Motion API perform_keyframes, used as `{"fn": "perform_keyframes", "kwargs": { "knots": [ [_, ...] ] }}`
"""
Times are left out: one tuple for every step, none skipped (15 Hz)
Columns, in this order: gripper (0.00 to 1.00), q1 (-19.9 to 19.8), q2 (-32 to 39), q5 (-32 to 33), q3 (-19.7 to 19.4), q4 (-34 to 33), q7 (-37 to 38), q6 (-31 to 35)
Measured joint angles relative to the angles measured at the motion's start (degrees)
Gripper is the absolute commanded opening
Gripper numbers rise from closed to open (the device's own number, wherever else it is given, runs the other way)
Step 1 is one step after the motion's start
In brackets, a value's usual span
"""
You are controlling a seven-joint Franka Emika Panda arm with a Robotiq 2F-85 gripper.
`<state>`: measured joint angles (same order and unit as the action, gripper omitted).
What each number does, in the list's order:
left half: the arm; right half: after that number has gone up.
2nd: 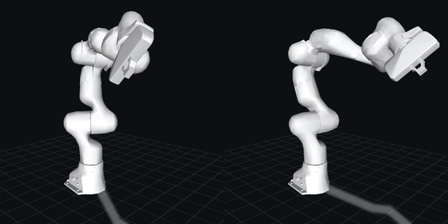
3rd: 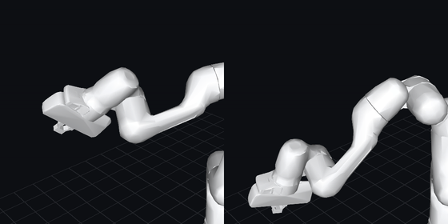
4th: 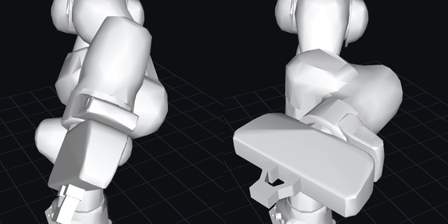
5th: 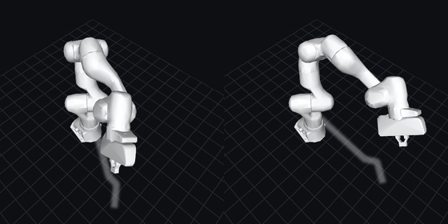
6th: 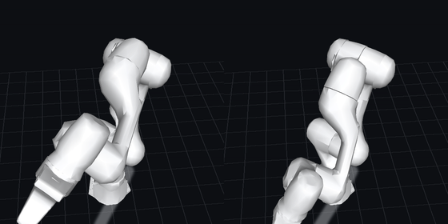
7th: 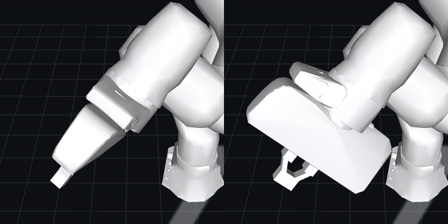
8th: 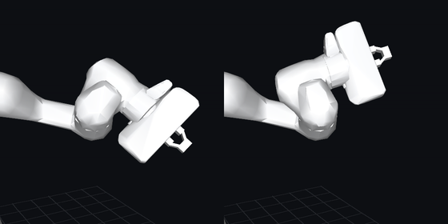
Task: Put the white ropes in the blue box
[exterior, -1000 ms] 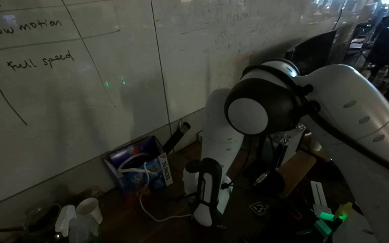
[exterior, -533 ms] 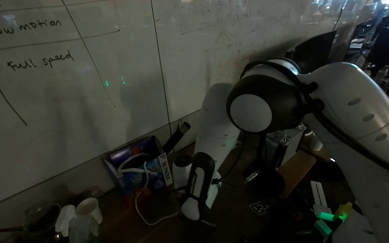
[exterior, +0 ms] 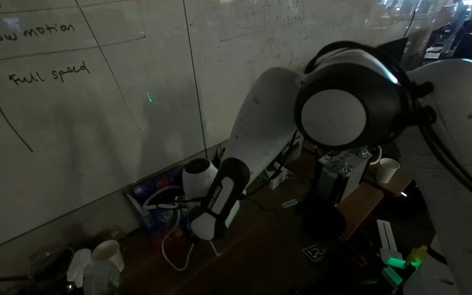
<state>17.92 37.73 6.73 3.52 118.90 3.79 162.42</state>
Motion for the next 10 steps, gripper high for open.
{"fn": "perform_keyframes", "kwargs": {
  "knots": [
    [0.09,0.75,-1.49,0.00,-0.56,-0.74,1.39,-1.00],
    [0.09,1.54,-2.94,0.00,-1.20,-1.53,2.83,-1.99],
    [0.09,2.24,-4.24,0.08,-1.78,-2.26,4.23,-2.92],
    [0.09,3.01,-5.36,0.33,-2.43,-3.03,5.68,-3.85],
    [0.09,3.74,-6.26,0.82,-3.09,-3.75,7.25,-4.58],
    [0.09,4.39,-6.95,1.39,-3.67,-4.45,8.83,-5.23],
    [0.09,5.00,-7.52,1.96,-4.16,-5.16,10.36,-5.84],
    [0.09,5.58,-7.98,2.63,-4.64,-5.79,11.95,-6.25],
    [0.09,6.14,-8.26,3.48,-5.08,-6.44,13.66,-6.54],
    [0.08,6.62,-8.50,4.06,-5.43,-7.05,15.11,-6.75]
  ]
}}
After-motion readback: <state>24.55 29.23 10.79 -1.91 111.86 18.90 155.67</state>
